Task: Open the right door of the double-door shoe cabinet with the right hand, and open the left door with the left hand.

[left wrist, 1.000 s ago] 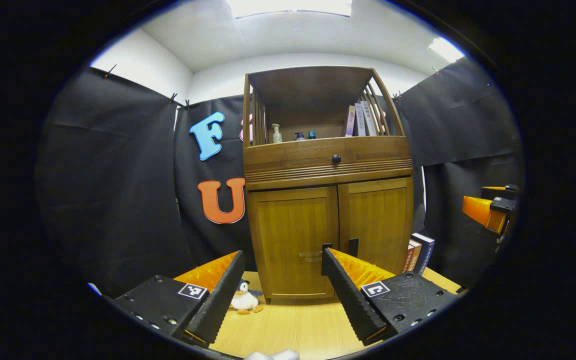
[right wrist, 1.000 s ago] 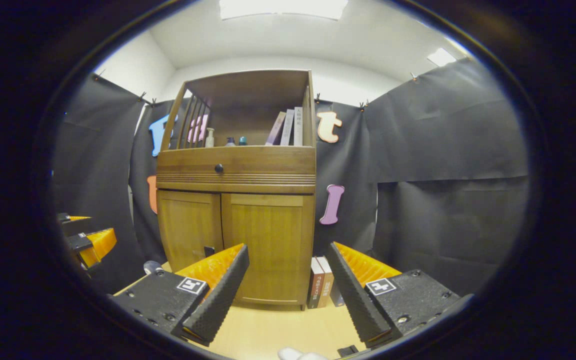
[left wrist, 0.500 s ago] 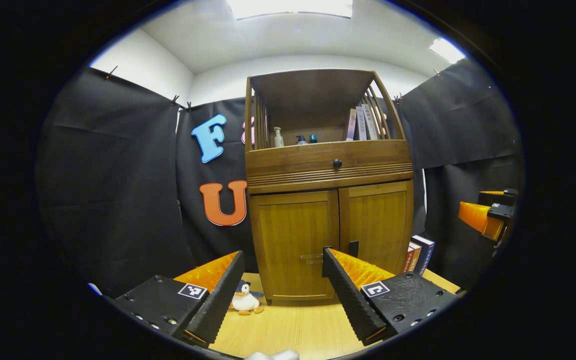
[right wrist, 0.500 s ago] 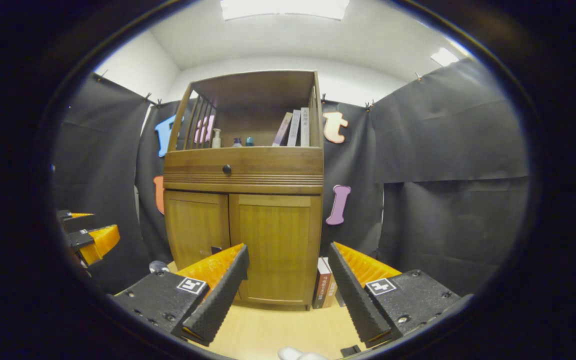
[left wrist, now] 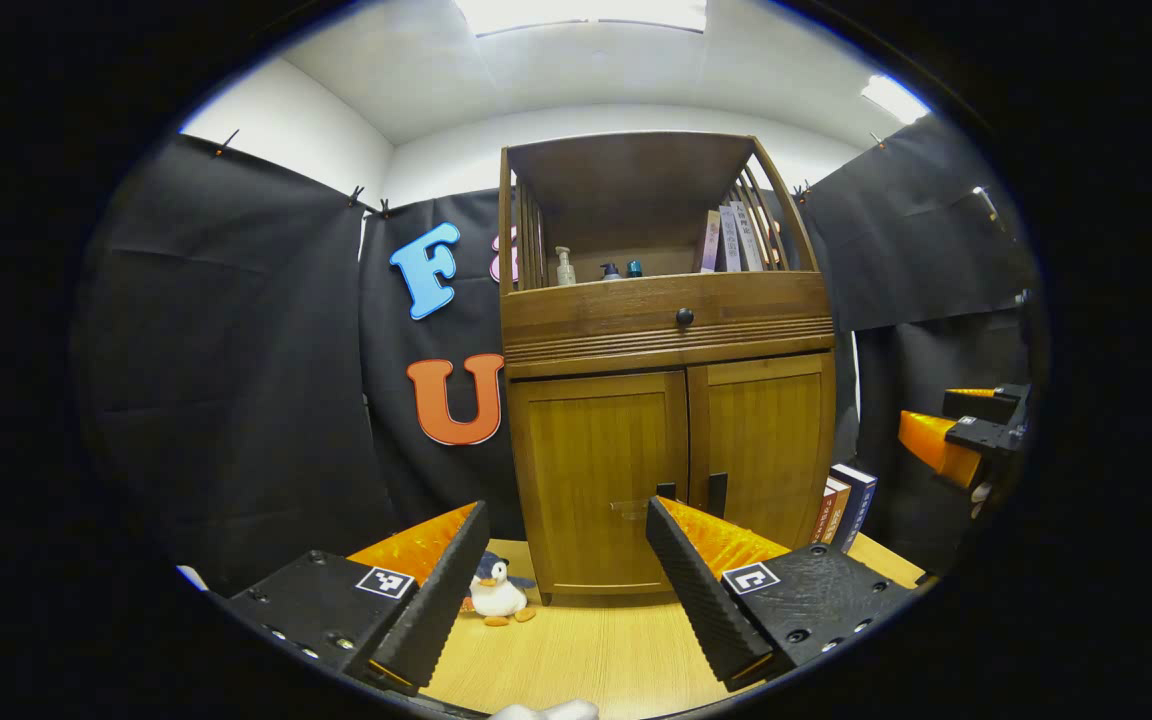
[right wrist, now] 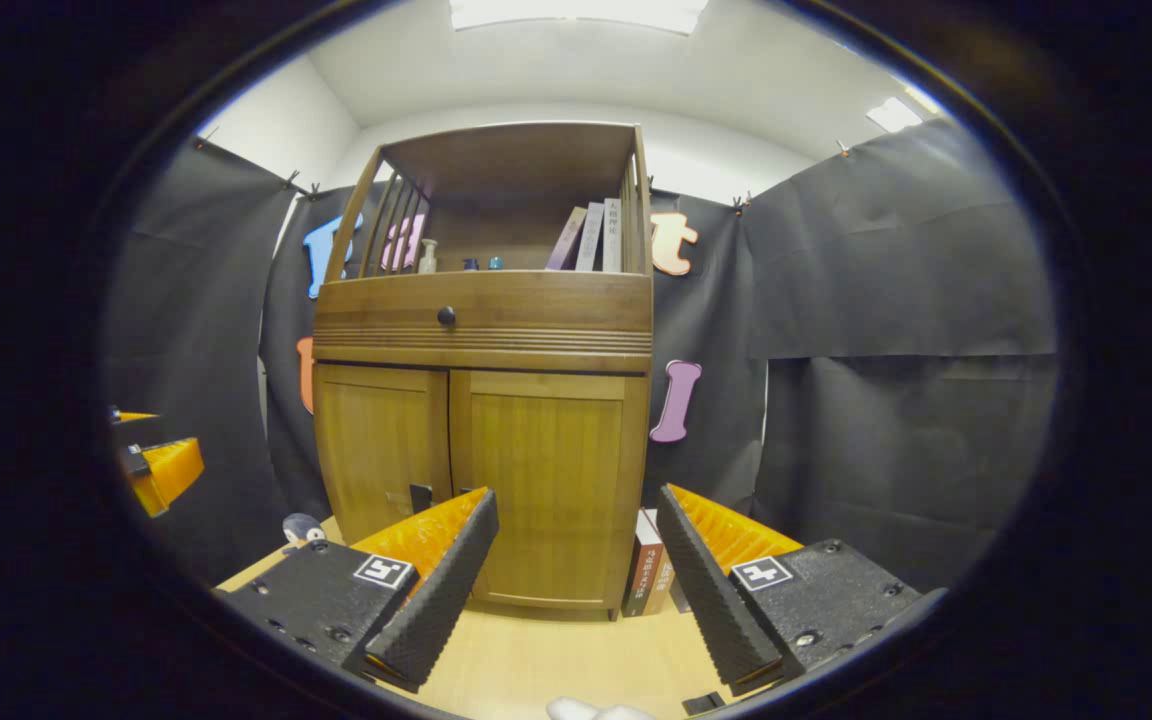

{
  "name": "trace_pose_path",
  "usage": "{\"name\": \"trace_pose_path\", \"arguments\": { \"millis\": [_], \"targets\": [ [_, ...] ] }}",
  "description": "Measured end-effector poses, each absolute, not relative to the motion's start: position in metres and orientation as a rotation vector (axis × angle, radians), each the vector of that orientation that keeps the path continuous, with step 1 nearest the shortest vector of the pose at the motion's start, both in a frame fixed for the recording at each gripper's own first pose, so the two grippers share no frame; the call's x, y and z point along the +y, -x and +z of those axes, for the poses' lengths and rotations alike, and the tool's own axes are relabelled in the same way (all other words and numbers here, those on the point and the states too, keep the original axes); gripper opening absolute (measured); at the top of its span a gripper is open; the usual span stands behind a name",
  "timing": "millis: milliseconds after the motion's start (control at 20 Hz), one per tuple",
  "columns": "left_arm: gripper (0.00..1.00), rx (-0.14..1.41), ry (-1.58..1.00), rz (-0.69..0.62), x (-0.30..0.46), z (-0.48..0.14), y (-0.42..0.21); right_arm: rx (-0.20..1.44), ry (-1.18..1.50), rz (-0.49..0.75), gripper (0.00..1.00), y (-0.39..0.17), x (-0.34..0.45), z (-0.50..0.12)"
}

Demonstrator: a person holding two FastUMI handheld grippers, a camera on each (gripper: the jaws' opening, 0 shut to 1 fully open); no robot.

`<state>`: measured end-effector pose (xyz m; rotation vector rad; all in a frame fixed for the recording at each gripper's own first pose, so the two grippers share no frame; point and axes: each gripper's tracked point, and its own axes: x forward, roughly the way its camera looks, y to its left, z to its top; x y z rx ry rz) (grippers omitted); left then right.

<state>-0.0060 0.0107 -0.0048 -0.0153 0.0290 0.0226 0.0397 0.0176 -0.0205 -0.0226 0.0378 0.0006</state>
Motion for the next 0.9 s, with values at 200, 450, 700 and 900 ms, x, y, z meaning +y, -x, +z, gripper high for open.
{"name": "trace_pose_path", "arguments": {
  "millis": [200, 450, 700, 900],
  "targets": [
    [0.96, 0.039, 0.009, 0.036, 0.017, -0.009, 0.007, 0.053, 0.034, 0.02, 1.0, -0.077, 0.041, -0.045],
    [0.96, 0.061, 0.004, 0.051, 0.022, -0.018, 0.011, 0.081, 0.016, 0.052, 1.0, -0.133, 0.082, -0.081],
    [0.96, 0.087, 0.015, 0.066, 0.026, -0.03, 0.013, 0.113, -0.004, 0.073, 1.0, -0.194, 0.118, -0.119],
    [0.96, 0.105, 0.031, 0.092, 0.032, -0.039, 0.015, 0.156, -0.012, 0.073, 1.0, -0.239, 0.135, -0.147]
  ]
}}
